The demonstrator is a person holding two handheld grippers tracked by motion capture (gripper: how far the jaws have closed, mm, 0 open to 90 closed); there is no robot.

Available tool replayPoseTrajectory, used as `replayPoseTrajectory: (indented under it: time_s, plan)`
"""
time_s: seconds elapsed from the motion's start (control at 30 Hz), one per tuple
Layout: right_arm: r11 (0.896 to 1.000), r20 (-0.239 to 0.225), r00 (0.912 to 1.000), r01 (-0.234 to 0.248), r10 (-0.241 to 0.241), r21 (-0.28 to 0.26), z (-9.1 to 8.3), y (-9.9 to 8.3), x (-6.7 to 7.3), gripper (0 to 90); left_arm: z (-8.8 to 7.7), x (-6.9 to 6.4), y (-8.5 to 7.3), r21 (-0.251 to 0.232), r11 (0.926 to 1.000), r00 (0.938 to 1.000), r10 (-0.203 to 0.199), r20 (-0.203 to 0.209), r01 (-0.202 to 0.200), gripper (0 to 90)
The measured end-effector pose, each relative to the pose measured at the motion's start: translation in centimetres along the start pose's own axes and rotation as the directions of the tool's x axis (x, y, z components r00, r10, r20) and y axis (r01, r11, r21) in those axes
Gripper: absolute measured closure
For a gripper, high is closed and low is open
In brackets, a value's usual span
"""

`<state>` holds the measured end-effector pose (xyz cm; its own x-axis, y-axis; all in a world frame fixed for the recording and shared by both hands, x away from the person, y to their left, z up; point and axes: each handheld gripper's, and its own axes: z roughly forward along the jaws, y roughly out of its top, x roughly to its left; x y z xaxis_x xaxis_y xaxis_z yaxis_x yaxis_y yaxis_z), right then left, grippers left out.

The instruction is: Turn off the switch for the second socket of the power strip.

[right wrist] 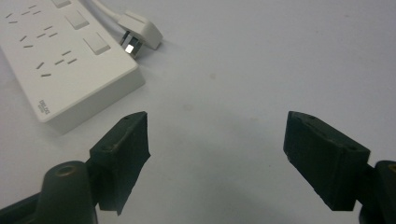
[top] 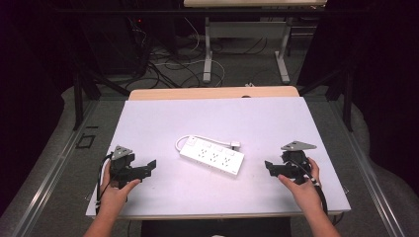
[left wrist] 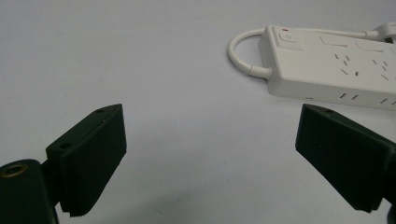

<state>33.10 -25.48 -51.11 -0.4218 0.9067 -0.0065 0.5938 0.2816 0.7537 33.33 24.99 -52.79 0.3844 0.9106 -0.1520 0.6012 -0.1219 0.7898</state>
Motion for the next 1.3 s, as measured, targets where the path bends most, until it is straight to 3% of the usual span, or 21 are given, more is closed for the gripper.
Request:
replayPoseTrajectory:
  time_s: [0.17,0.37,0.5,0.73,0.8,1.03,1.3]
  plan:
    - [0.998,-0.024,0.9982,0.056,-0.056,0.02,0.4,1.0,1.0,23.8,-0.1,0.1,0.0,0.005,1.0,0.9997,0.001,-0.023,-0.001,8.5]
    - [0.996,-0.051,0.9957,0.08,-0.077,0.047,0.9,2.1,2.1,24.4,-0.1,-0.1,0.1,0.013,0.9997,0.9979,0.024,-0.06,-0.023,8.6]
    - [0.993,-0.069,0.992,0.109,-0.105,0.049,1.2,2.8,2.6,24.5,-0.1,-0.2,0.1,0.017,0.9989,0.9951,0.044,-0.089,-0.043,8.7]
    - [0.988,-0.087,0.987,0.141,-0.135,0.062,1.5,4.0,3.4,25.4,-0.1,-0.1,0.1,0.015,0.9991,0.9906,0.041,-0.13,-0.039,9.2]
    - [0.986,-0.085,0.9849,0.156,-0.151,0.055,1.6,4.3,3.6,25.4,0.0,0.1,0.1,0.036,0.9983,0.9884,0.051,-0.143,-0.046,9.2]
    - [0.979,-0.098,0.9781,0.191,-0.184,0.071,2.1,5.2,4.3,25.9,0.3,0.3,-0.1,0.057,0.9975,0.9837,0.05,-0.173,-0.04,9.2]
    - [0.971,-0.1,0.9721,0.221,-0.213,0.089,2.7,6.2,4.8,26.4,0.7,0.3,-0.3,0.083,0.9959,0.983,0.05,-0.177,-0.036,7.9]
